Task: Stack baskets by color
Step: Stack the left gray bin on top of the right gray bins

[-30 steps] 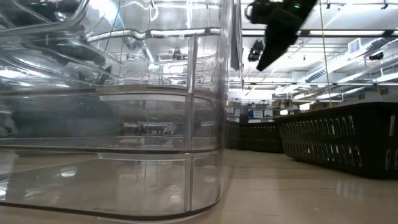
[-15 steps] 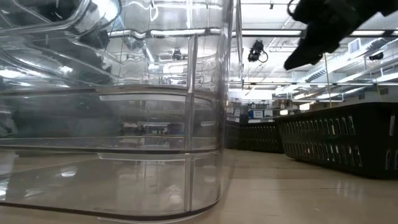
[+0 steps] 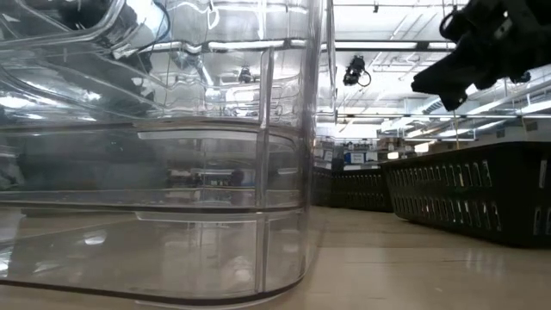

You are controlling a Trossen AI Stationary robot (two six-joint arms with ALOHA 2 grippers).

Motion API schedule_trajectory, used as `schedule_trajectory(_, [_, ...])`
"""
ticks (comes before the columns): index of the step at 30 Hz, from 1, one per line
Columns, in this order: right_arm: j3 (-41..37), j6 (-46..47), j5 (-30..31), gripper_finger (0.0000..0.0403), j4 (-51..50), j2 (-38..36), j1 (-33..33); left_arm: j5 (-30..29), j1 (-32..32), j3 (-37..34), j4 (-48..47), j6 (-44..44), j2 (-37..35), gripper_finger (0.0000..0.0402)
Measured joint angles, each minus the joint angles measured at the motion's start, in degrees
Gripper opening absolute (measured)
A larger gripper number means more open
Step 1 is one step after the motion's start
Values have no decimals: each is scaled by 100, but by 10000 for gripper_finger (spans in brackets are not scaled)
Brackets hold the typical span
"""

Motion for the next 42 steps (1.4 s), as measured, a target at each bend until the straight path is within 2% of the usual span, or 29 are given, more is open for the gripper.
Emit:
schedule_trajectory(8, [-423, 57, -2, 87, 330, -275, 5, 205, 154, 2, -432, -38, 0, 105])
schedule_trajectory(14, [-423, 190, -6, 87, 404, -273, 5, 259, 152, 2, -611, -103, 2, 99])
schedule_trajectory(19, [-423, 199, -8, 87, 414, -273, 5, 706, 150, 2, -628, -144, 2, 99])
schedule_trajectory(27, [-421, 197, -8, 87, 520, -267, 3, 559, 460, 8, -702, -29, 2, 117])
schedule_trajectory(31, [-421, 152, -6, 87, 528, -267, 3, 742, 520, 335, -898, 108, 51, 123])
schedule_trajectory(34, [-421, 138, -6, 87, 528, -267, 1, 752, 526, 731, -1415, 248, 171, 123])
schedule_trajectory(38, [-419, 140, -6, 87, 530, -264, 1, 725, 676, 1111, -2087, 347, 578, 122])
schedule_trajectory(42, [-419, 140, -6, 87, 543, -264, 1, 1039, 944, 1261, -2359, 594, 1158, 121])
